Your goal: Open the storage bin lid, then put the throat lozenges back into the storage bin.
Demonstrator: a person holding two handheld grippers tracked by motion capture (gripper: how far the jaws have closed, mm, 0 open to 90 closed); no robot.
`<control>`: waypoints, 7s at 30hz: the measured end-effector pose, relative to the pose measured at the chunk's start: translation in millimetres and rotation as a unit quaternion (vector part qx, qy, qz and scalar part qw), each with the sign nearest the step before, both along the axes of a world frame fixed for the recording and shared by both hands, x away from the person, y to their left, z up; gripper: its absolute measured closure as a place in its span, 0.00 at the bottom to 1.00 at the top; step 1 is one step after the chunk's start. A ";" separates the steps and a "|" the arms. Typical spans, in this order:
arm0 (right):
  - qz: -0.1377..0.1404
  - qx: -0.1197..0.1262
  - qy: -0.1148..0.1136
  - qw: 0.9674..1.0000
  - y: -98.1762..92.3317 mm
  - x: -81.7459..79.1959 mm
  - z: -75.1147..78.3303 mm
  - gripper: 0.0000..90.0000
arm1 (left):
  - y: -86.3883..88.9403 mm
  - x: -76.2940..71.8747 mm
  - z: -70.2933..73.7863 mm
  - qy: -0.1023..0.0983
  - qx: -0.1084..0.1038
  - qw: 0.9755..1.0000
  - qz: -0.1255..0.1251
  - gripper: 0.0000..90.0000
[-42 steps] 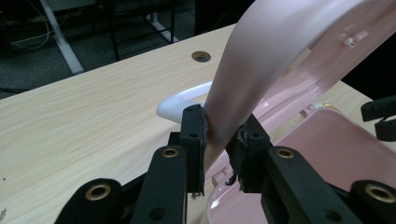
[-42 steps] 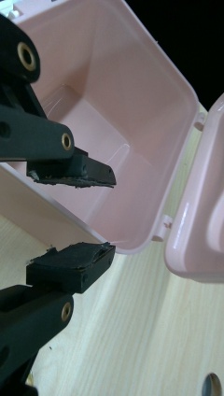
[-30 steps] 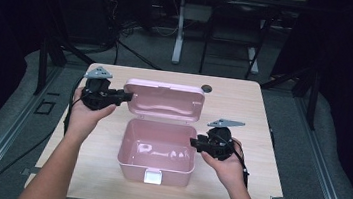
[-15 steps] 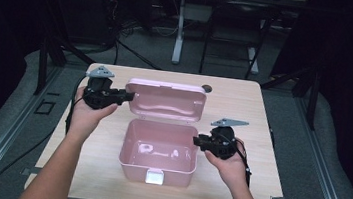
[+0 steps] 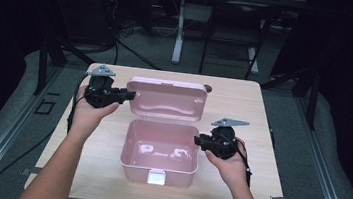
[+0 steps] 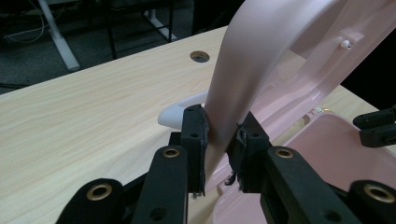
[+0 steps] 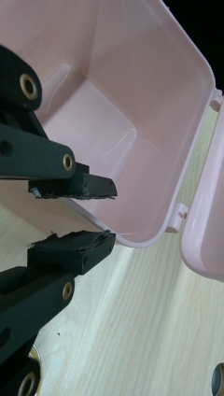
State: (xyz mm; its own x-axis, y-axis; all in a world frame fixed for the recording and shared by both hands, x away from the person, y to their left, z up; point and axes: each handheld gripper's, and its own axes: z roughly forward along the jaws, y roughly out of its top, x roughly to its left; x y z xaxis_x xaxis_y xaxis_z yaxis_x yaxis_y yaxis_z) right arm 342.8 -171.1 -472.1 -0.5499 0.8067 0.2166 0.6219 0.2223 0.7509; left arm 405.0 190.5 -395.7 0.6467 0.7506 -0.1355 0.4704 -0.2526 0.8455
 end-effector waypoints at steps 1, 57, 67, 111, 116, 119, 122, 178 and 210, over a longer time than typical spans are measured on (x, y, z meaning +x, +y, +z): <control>-0.001 0.001 0.002 1.000 -0.1 0.0 0.0 0.80 | 0.2 0.5 0.0 0.001 0.001 1.000 -0.001 0.85; -0.001 0.003 0.001 1.000 -0.3 0.1 -1.3 0.78 | -1.6 28.5 -10.4 0.017 -0.013 0.999 0.028 0.89; -0.001 0.002 0.000 1.000 0.1 -0.4 -1.4 0.78 | -0.6 33.7 -12.6 0.022 -0.018 0.999 0.028 0.89; -0.006 0.010 -0.002 1.000 -0.3 -0.8 -2.8 0.79 | -0.8 69.7 -43.5 0.079 -0.032 0.995 0.059 0.90; -0.006 0.011 -0.002 1.000 -0.4 -0.8 -2.8 0.78 | -1.3 71.1 -45.9 0.083 -0.029 0.994 0.062 0.90; -0.006 0.011 -0.003 1.000 -0.2 -0.8 -3.0 0.78 | -0.6 71.3 -45.1 0.090 -0.055 0.994 0.042 0.96; -0.005 0.007 -0.003 1.000 0.5 -0.6 -3.3 0.77 | -5.5 69.9 -42.9 0.079 -0.030 0.995 0.047 0.96; -0.001 0.028 -0.013 1.000 -6.3 -4.3 10.2 0.70 | 11.0 -36.8 -75.4 0.094 -0.008 0.995 -0.010 0.72; -0.017 0.031 -0.014 0.999 -13.8 -8.0 11.8 0.70 | 0.5 -29.0 -80.7 0.063 0.021 0.998 0.008 0.89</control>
